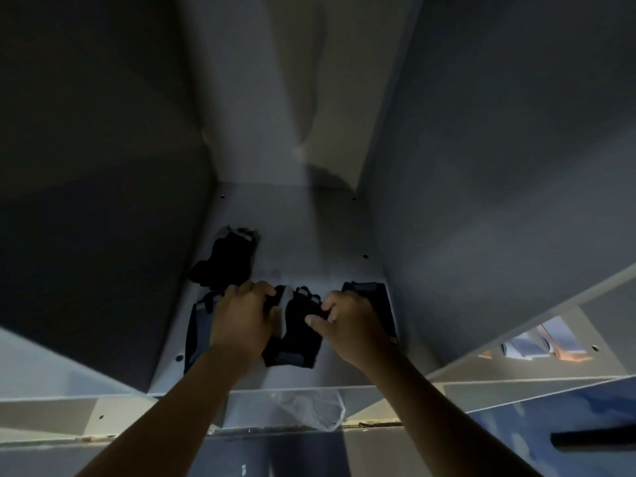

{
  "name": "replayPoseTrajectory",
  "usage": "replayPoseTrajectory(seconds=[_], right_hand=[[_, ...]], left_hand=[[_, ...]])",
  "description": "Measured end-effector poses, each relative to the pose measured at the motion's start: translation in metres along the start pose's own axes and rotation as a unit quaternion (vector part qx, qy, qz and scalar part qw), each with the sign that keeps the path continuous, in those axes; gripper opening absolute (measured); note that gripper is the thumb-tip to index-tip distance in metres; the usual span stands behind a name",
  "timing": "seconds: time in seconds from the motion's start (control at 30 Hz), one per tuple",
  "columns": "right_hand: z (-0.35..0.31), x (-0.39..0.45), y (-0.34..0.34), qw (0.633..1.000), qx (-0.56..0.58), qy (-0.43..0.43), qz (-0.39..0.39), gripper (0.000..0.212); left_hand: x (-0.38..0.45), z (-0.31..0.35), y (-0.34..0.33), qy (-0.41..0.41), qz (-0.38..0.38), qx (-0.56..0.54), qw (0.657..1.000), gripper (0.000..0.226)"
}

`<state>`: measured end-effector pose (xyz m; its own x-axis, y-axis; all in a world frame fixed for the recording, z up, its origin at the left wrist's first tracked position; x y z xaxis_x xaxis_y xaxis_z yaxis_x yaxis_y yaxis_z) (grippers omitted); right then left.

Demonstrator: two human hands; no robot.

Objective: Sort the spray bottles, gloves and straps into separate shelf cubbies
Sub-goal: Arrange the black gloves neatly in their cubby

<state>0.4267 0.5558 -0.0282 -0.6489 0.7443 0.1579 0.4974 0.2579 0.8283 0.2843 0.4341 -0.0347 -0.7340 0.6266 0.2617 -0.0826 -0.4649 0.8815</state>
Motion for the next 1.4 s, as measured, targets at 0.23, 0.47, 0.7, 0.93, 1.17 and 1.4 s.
replayPoseTrajectory(seconds=[0.23,0.47,0.7,0.93,1.17,1.4], right_hand=[[-0.007,0.029,-0.042,0.997,-0.067,0.013,-0.029,0.025],[-0.033,0.041,-0.043,0.987,0.027,0.147,0.057,0.009],[-0.049,0.035,-0.053,0.976,-0.021,0.213,0.041,0.043],[-0.043,-0.002,-0.067,0.946,-0.122,0.301,-0.011,0.055],[-0.023,-0.008,-0.053,0.962,-0.164,0.218,-0.002,0.053],[-0.026,-0.012,-0.053,0.983,-0.081,0.166,0.009,0.05]], left_hand=[[0.004,-0.019,-0.014,0.018,-0.042,-0.045,0.998,0.026],[0.007,-0.03,-0.004,0.058,0.015,-0.133,0.989,0.017],[0.004,-0.069,0.017,0.051,-0.038,-0.085,0.994,0.033],[-0.005,-0.067,0.015,-0.059,-0.182,0.041,0.981,0.06],[-0.009,-0.079,0.019,-0.051,-0.202,0.08,0.975,0.042],[-0.01,-0.051,0.034,-0.083,-0.129,0.042,0.987,0.036]])
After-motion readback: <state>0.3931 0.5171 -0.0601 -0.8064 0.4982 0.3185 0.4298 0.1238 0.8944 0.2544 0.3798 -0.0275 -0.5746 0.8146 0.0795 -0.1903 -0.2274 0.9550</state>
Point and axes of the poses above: each hand's wrist, its own x-axis towards the middle knuckle, its own y-axis out of the back of the hand, z = x × y, the point moved 5 cm from there along x, towards the middle knuckle, and after that the axes turned 15 degrees about z, right-handed, at the moved point
